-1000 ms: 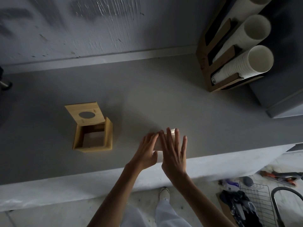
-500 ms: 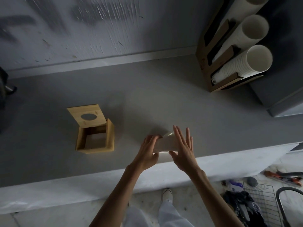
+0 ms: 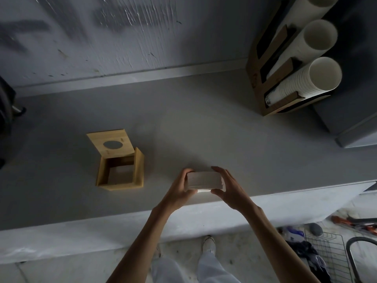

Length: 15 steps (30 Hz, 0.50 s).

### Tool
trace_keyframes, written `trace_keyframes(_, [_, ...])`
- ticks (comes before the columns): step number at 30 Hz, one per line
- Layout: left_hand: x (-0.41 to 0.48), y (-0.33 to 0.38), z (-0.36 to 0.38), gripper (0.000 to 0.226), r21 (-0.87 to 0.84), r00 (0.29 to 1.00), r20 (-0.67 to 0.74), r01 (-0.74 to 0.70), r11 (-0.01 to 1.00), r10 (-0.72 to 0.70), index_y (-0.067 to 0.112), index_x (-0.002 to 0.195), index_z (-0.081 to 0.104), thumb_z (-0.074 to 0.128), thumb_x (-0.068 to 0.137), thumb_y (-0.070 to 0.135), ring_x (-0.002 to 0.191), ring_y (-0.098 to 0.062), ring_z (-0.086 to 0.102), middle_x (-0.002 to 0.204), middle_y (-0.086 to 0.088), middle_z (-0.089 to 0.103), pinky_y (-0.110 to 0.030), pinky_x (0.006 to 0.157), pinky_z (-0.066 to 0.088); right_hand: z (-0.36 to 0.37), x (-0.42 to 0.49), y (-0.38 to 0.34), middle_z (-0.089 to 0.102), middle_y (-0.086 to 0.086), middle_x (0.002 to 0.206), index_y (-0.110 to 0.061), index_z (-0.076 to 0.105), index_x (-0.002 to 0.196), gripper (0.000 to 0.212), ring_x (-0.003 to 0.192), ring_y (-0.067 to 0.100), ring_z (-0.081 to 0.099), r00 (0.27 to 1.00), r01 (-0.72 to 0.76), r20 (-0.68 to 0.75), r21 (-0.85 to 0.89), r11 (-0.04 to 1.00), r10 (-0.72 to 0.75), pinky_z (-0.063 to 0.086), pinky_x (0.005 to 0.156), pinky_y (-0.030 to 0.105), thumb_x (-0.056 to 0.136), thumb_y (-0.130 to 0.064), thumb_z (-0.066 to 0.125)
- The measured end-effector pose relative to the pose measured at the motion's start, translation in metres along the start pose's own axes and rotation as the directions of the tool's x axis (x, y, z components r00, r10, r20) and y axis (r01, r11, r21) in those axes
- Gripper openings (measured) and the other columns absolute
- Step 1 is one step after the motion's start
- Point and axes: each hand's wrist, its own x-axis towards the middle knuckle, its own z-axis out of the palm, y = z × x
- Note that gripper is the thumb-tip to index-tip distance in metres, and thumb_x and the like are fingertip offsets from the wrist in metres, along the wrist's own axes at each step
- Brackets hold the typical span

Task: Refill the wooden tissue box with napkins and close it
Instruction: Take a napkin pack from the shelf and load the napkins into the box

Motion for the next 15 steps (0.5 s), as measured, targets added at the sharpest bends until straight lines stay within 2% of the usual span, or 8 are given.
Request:
trace_keyframes(3, [-0.002, -0.001, 0.004, 0.047, 0.012, 1.0, 0.025, -0.014, 1.0, 0.013, 0.021, 0.12, 0.04, 0.063, 0.08, 0.013, 0.103, -0.021, 0.054, 0.108, -0.006, 0.054, -0.039, 0.085, 0.051, 0.006, -0.003, 0.003, 0.048, -0.005, 0.137, -0.018, 0.041, 0.142, 0.077, 0.123, 0.006, 0.043, 1.0, -0.021, -0.007, 0.035, 0.999, 0.022, 0.033, 0.104, 0.021, 0.075, -0.005, 0.077])
trace_keyframes(7, [-0.002, -0.003, 0.005, 0.051, 0.058, 1.0, 0.011, -0.028, 0.998, 0.027, 0.017, 0.126, 0.034, 0.061, 0.085, 0.006, 0.107, -0.026, 0.052, 0.113, -0.012, 0.051, -0.039, 0.088, 0.051, 0.01, -0.004, 0.006, 0.056, 0.0, 0.13, -0.017, 0.05, 0.133, 0.067, 0.117, 0.008, 0.047, 0.997, -0.012, -0.077, 0.02, 1.0, 0.014, 0.038, 0.101, 0.025, 0.073, -0.007, 0.079])
trace_keyframes(10, [-0.003, -0.007, 0.007, 0.051, 0.156, 0.998, 0.0, -0.068, 0.985, 0.069, 0.019, 0.128, 0.037, 0.063, 0.084, 0.014, 0.11, -0.022, 0.049, 0.117, -0.008, 0.05, -0.039, 0.09, 0.052, 0.014, -0.008, 0.008, 0.053, 0.005, 0.13, -0.017, 0.048, 0.128, 0.064, 0.116, 0.005, 0.042, 0.994, 0.043, -0.102, -0.027, 0.999, -0.046, 0.04, 0.1, 0.027, 0.073, -0.008, 0.078])
trace_keyframes(15, [-0.004, -0.013, 0.007, 0.039, 0.237, 0.99, -0.049, -0.114, 0.965, 0.129, 0.021, 0.119, 0.044, 0.062, 0.085, 0.016, 0.103, -0.015, 0.051, 0.112, -0.003, 0.053, -0.04, 0.085, 0.052, 0.014, -0.009, 0.011, 0.051, 0.006, 0.127, -0.016, 0.046, 0.124, 0.062, 0.119, 0.022, 0.048, 0.991, 0.072, -0.104, -0.086, 0.994, -0.081, 0.045, 0.1, 0.036, 0.072, -0.012, 0.08])
